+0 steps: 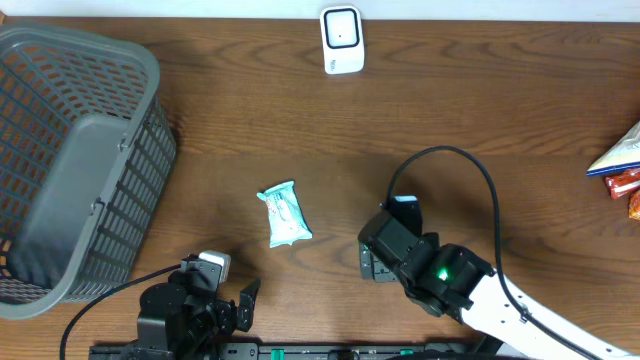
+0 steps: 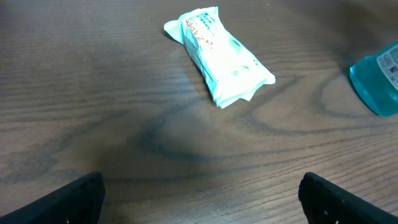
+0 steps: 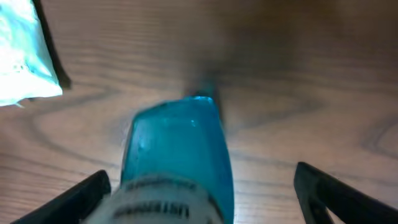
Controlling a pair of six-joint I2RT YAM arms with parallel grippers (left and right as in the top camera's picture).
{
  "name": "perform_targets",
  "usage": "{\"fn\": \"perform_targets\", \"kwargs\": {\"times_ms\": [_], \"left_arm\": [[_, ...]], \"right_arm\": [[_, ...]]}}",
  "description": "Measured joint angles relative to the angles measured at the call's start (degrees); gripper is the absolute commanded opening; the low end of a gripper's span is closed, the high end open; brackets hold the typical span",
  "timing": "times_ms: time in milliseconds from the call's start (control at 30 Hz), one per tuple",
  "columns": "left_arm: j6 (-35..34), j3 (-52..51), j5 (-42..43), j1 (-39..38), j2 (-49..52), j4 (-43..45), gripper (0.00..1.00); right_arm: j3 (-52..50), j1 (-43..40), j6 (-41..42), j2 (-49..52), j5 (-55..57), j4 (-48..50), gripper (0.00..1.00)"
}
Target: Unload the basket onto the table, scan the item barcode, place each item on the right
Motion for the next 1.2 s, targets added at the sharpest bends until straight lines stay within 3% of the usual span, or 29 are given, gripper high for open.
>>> {"fn": "perform_targets", "kwargs": {"times_ms": [200, 333, 467, 800, 1067, 1100, 1200], "left_arm": [[0.00, 0.00, 0.00, 0.00, 0.00, -0.02, 0.99], [0.00, 0.00, 0.00, 0.00, 0.02, -0.02, 0.99], [0.00, 0.00, 0.00, 0.00, 0.02, -0.02, 0.99], [0.00, 0.00, 0.00, 0.00, 0.02, -0.02, 0.99], [0.00, 0.00, 0.00, 0.00, 0.02, -0.02, 0.99], [0.00, 0.00, 0.00, 0.00, 0.02, -0.02, 0.99], [0.00, 0.00, 0.00, 0.00, 0.02, 0.00, 0.99]], "right_arm": [[-3.32, -0.04, 2.38, -0.11, 3.67, 6.82, 0.76], [-5.38, -0.04, 1.55, 0.76, 4.90, 9.38, 0.95], [-5.29, -0.04, 0.24, 0.74, 5.01, 9.35, 0.99], [-1.81, -0.04, -2.16, -6.75, 5.05, 9.05, 0.99], [-1.81, -0.04, -3.76, -0.17, 6.99, 9.42, 0.98], [-1.81, -0.04, -3.82, 1.66, 7.98, 10.01, 0.95], [-1.77, -0.04, -4.26, 5.18, 9.84, 12.50, 0.48]]}}
